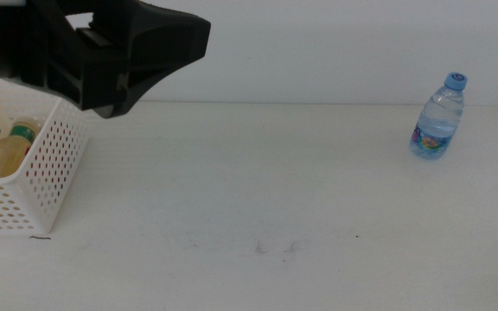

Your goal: Use arms to grab the bottles and put them into the dustbin to the left of the table.

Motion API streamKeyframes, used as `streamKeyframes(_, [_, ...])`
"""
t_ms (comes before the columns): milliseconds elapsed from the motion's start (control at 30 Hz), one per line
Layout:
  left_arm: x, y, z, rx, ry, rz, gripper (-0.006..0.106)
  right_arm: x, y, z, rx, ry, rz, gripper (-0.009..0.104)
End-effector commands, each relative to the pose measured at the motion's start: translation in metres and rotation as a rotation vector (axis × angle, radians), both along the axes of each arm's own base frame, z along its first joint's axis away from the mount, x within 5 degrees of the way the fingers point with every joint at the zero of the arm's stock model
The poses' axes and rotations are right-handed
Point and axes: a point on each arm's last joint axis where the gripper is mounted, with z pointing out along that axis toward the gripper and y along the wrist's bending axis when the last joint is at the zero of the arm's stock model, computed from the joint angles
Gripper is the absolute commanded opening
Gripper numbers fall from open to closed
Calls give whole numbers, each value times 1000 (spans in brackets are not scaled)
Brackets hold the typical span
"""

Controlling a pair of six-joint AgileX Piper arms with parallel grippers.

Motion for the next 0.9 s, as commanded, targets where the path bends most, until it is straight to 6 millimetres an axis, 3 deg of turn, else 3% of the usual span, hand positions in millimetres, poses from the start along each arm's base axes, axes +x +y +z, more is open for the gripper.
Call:
streamKeyframes(0, [-1,0,2,-10,-6,-3,94,0,1,0,35,-3,-2,89])
streamKeyframes(100, [-1,0,2,-10,-6,-3,94,0,2,0,94,13,3,89])
streamKeyframes(233, [1,1,2,14,-30,10,94,14,3,35,81,59,0,89])
streamKeyframes(367, [0,2,3,12,-31,10,94,44,7,61,76,167,-5,89])
streamKeyframes(467, [1,2,3,21,-38,14,94,73,9,65,53,201,-2,89])
streamKeyframes(567, [1,3,3,25,-41,16,94,110,14,59,-78,74,49,89])
streamKeyframes(700, [1,3,3,25,-41,16,94,155,20,35,-72,-8,68,89])
streamKeyframes(867, [1,2,3,30,-45,19,94,198,22,0,-36,-60,35,89])
